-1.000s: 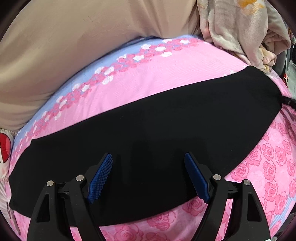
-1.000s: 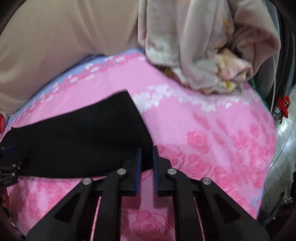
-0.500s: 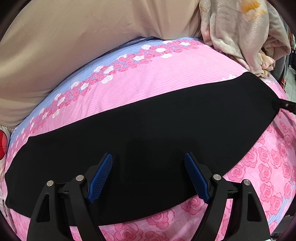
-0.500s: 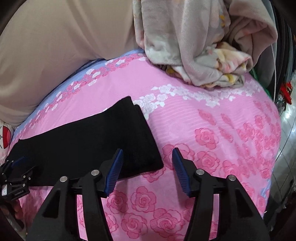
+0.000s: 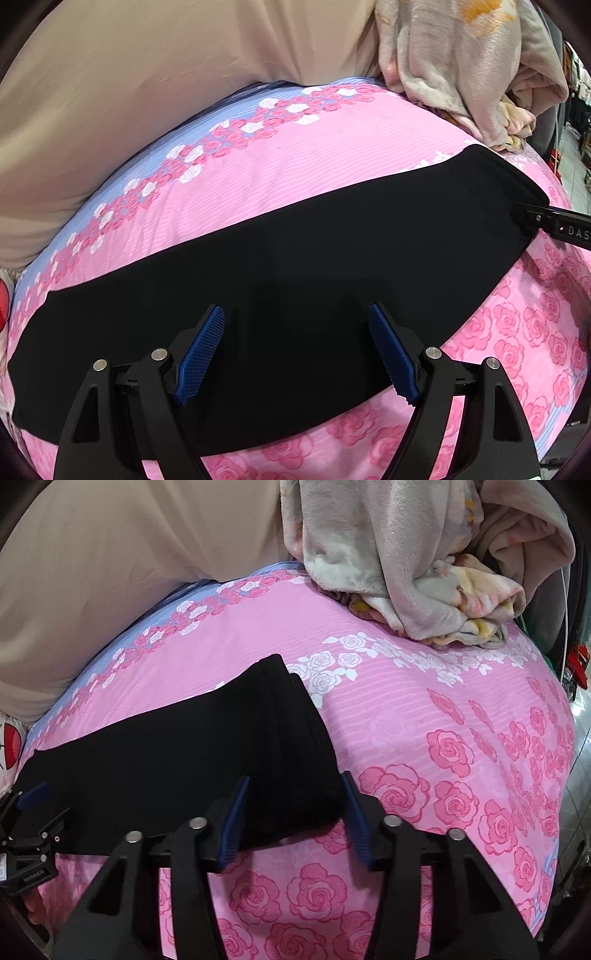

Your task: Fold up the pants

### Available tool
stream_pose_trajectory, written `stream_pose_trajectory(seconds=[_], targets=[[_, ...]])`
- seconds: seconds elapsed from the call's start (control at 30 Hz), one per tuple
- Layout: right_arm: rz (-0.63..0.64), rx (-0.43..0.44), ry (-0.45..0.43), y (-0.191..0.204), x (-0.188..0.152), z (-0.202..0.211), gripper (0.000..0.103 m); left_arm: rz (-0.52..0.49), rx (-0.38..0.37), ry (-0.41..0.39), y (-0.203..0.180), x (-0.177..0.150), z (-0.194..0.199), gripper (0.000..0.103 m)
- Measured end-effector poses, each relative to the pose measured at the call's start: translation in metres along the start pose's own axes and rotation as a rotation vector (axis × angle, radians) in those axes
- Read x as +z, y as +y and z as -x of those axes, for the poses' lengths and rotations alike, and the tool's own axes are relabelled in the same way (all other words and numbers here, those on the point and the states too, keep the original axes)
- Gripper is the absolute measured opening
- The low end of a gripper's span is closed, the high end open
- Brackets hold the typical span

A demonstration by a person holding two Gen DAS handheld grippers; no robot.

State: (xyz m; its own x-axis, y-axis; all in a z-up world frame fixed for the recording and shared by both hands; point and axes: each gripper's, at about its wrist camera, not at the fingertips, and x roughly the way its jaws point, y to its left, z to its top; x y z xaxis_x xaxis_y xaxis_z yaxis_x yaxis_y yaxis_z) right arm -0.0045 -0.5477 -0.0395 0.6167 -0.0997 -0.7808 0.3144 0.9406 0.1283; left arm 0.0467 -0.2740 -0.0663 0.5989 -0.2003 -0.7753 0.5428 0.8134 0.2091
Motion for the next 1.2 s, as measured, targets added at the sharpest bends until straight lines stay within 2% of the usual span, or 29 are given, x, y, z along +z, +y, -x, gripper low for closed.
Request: stream_pose_trajectory(seconds=[0.07, 0.17, 0.23, 0.27, 0.33, 0.37, 0.4, 0.47, 0.53, 0.63, 0.7, 0.73, 0.83, 0.87, 0.9, 1.03, 1.1, 1.2], targets=[[-0.015, 0.034, 0.010, -0.001, 0.000, -0.001, 0.027, -0.012, -0.009, 0.000, -0.005, 0.003, -0.002, 0.078], [-0.019, 0.037, 0.012, 0.001, 0.000, -0.003, 0.026, -0.029, -0.032, 0.004, -0.015, 0.008, -0.009, 0.078], [-0.047, 0.057, 0.014, -0.002, 0.001, -0.004, 0.032, -0.032, -0.043, 0.021, -0.022, 0.012, -0.019, 0.078], [-0.068, 0.084, 0.012, -0.004, 0.002, -0.005, 0.039, -0.031, -0.044, 0.025, -0.024, 0.012, -0.022, 0.078], [-0.086, 0.110, 0.005, -0.004, 0.003, -0.006, 0.042, -0.029, -0.043, 0.019, -0.027, 0.015, -0.024, 0.078], [-0.076, 0.100, 0.006, -0.002, 0.003, -0.007, 0.037, -0.028, -0.049, 0.019, -0.028, 0.016, -0.023, 0.078], [-0.070, 0.099, 0.010, 0.000, 0.004, -0.008, 0.019, -0.033, -0.081, 0.018, -0.029, 0.016, -0.020, 0.078], [-0.088, 0.147, 0.025, 0.001, 0.004, -0.009, 0.018, -0.042, -0.152, 0.025, -0.032, 0.014, -0.013, 0.078], [-0.084, 0.146, 0.009, 0.003, 0.007, -0.003, 0.017, -0.075, -0.216, 0.024, -0.042, 0.012, -0.007, 0.084], [-0.117, 0.205, -0.015, 0.001, 0.014, 0.009, 0.017, -0.141, -0.194, 0.009, -0.061, 0.011, -0.011, 0.085], [-0.133, 0.244, -0.028, 0.002, 0.020, 0.018, 0.017, -0.140, -0.204, 0.019, -0.066, 0.011, -0.020, 0.085], [-0.134, 0.260, -0.031, 0.004, 0.023, 0.023, 0.017, -0.135, -0.213, -0.001, -0.066, 0.012, -0.020, 0.083], [-0.138, 0.297, -0.034, 0.013, 0.028, 0.031, 0.017, -0.131, -0.237, -0.007, -0.065, 0.016, -0.018, 0.055], [-0.135, 0.308, -0.038, 0.017, 0.029, 0.034, 0.017, -0.125, -0.234, -0.010, -0.062, 0.018, -0.017, 0.036], [-0.128, 0.320, -0.043, 0.023, 0.031, 0.038, 0.017, -0.107, -0.247, -0.004, -0.058, 0.021, -0.017, 0.025], [-0.054, 0.363, -0.078, 0.062, 0.045, 0.061, 0.017, -0.040, -0.341, 0.022, -0.038, 0.030, -0.013, 0.007], [0.006, 0.366, -0.098, 0.088, 0.055, 0.073, 0.017, -0.011, -0.365, 0.018, -0.029, 0.032, -0.005, 0.007], [0.092, 0.382, -0.128, 0.129, 0.068, 0.091, 0.017, 0.012, -0.346, -0.029, -0.011, 0.032, 0.015, 0.007]])
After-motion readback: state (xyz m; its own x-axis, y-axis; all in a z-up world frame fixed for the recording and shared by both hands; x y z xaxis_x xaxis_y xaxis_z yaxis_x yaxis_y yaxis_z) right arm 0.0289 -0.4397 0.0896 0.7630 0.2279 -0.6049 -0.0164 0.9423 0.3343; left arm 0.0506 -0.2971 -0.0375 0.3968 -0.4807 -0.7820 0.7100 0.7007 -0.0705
